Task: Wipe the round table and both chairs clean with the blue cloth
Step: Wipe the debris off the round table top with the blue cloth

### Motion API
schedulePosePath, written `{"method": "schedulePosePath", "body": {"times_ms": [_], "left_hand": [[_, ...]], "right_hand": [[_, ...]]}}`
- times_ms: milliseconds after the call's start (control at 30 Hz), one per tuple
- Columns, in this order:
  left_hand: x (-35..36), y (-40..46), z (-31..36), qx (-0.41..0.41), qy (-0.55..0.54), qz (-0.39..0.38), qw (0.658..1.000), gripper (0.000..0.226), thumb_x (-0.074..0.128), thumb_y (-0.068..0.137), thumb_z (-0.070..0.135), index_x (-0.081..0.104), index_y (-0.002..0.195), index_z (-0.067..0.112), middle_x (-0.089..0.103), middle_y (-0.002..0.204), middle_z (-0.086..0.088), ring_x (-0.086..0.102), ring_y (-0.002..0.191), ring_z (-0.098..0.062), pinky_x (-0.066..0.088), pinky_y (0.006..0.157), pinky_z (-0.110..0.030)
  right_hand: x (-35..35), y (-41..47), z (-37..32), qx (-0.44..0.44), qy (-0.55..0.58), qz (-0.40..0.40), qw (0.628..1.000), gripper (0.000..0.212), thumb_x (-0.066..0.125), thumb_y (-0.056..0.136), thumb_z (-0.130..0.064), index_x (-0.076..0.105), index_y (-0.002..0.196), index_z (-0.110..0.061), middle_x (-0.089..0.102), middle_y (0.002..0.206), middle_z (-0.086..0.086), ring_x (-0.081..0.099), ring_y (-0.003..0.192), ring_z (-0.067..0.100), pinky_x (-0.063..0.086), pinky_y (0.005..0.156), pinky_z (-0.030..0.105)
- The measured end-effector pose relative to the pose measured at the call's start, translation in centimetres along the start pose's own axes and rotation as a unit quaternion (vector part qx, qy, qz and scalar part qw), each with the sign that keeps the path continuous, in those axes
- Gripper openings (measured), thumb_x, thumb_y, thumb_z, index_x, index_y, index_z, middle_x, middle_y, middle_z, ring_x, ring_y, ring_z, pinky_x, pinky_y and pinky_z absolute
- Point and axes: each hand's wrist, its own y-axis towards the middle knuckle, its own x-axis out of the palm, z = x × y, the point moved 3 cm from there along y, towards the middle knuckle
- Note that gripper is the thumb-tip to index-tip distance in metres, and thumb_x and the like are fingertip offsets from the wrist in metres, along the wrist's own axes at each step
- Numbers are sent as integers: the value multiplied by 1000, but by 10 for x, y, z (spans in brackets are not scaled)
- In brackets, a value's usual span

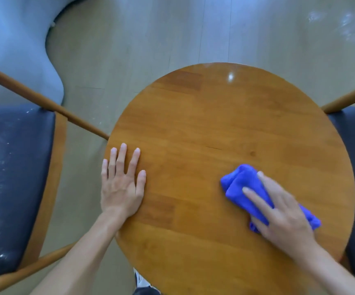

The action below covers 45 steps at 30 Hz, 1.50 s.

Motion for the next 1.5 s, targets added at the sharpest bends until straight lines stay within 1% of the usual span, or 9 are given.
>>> {"method": "schedulePosePath", "body": {"times_ms": [133,233,400,500,733,867,1100,1333,1500], "left_hand": [[1,-1,0,0,-11,2,1000,61,19,94,49,23,152,27,12,161,-5,5,149,-26,3,120,-45],[-4,0,-1,0,-56,-1,998,60,23,94,47,26,151,28,12,161,-3,3,149,-23,-4,119,-40],[-24,7,-12,-38,-307,3,951,56,26,94,35,39,145,19,26,157,0,13,147,-16,1,116,-27],[-24,4,-26,-24,-267,14,963,59,30,91,36,42,144,14,27,157,-8,16,146,-25,4,115,-27],[-2,-20,-38,-117,-247,-21,962,66,32,87,48,21,149,29,3,161,-6,3,147,-24,8,119,-46],[2,-21,-29,-141,-273,5,952,66,29,86,47,15,149,33,-1,161,1,3,148,-20,10,119,-46],[-5,-23,-17,-149,-232,22,961,67,24,88,39,19,152,23,1,161,-8,4,147,-24,6,119,-45],[-10,-24,-13,-154,-246,0,957,60,28,94,35,17,153,28,-2,162,-3,4,148,-23,5,119,-43],[-6,-24,-20,-146,-259,-5,955,67,28,86,43,19,152,32,-1,162,1,5,147,-21,9,119,-43]], "right_hand": [[-13,27,72,357,-40,81,930,48,48,95,-33,50,137,-9,32,148,27,42,123,47,39,99,55],[4,39,10,458,-53,112,880,48,44,97,-36,47,140,-15,28,151,24,40,128,44,35,102,49],[44,36,-215,234,42,23,971,66,67,74,-29,51,137,-22,33,150,23,41,132,38,41,103,46],[50,4,-270,103,95,-60,988,57,58,74,-32,55,131,-30,40,148,17,44,133,33,43,102,42],[10,-85,-116,45,63,-2,997,48,66,77,-16,65,125,-22,46,142,20,49,128,34,47,95,44],[-15,-70,13,279,-22,49,959,48,64,83,-17,58,131,-11,39,145,25,47,125,42,43,99,50],[-7,37,103,595,-59,144,788,52,48,97,-30,36,146,-19,19,155,22,30,132,41,26,105,48],[32,159,-6,394,-42,81,915,52,47,93,-35,39,144,-26,21,156,16,34,132,34,33,99,44],[42,113,-138,169,81,0,982,63,65,68,-25,57,131,-25,38,148,20,46,127,36,44,92,45]]}}
